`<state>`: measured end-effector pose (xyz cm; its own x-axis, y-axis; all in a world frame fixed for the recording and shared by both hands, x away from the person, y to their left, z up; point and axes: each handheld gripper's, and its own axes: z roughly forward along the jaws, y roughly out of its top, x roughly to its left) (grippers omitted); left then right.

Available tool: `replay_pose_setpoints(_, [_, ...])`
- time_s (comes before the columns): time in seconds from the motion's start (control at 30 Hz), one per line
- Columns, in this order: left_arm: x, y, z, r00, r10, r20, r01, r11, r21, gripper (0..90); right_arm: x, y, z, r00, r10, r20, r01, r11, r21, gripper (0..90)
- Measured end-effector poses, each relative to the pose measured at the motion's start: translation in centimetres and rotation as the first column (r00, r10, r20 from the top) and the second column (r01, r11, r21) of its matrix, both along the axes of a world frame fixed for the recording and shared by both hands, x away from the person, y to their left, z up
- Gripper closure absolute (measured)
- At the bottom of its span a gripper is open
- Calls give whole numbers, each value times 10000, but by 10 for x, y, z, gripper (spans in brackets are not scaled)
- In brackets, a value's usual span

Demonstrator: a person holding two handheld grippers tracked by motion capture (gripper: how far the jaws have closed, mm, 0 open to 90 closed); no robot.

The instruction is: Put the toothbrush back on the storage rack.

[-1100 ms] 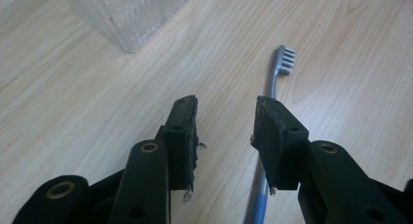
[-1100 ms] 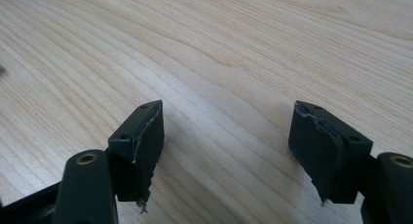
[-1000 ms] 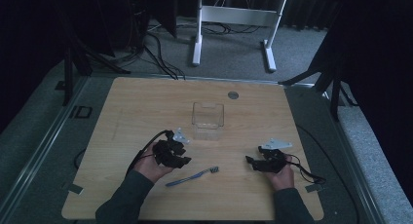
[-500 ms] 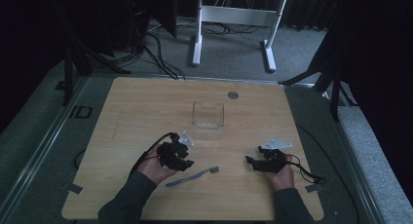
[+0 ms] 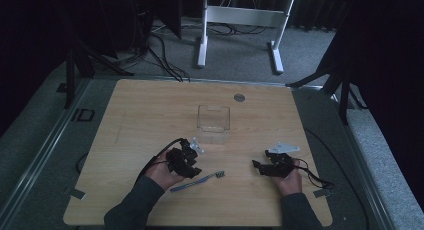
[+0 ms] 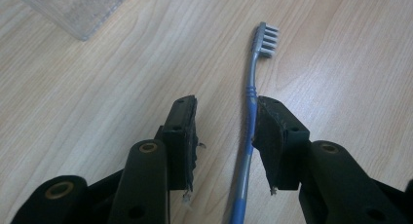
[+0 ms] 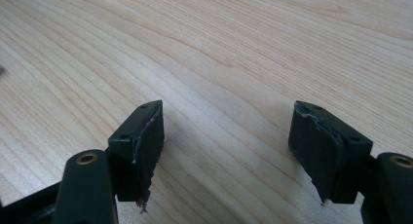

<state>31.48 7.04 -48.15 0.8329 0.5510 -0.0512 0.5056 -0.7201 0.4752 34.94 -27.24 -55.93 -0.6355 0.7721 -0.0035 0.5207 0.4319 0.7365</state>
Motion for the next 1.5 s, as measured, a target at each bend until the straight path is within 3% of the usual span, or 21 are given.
replay_pose_setpoints(0.57, [-1, -13, -8, 9970, -553, -537, 586, 9964, 612, 598, 0, 0, 0, 10000, -1, -1, 1, 10000, 0, 285])
replay_pose_setpoints(1.5, [-3, -24, -18, 9904, -1001, -951, 1122, 9849, 1321, 606, 0, 0, 0, 10000, 9, 8, -9, 10000, -9, 285])
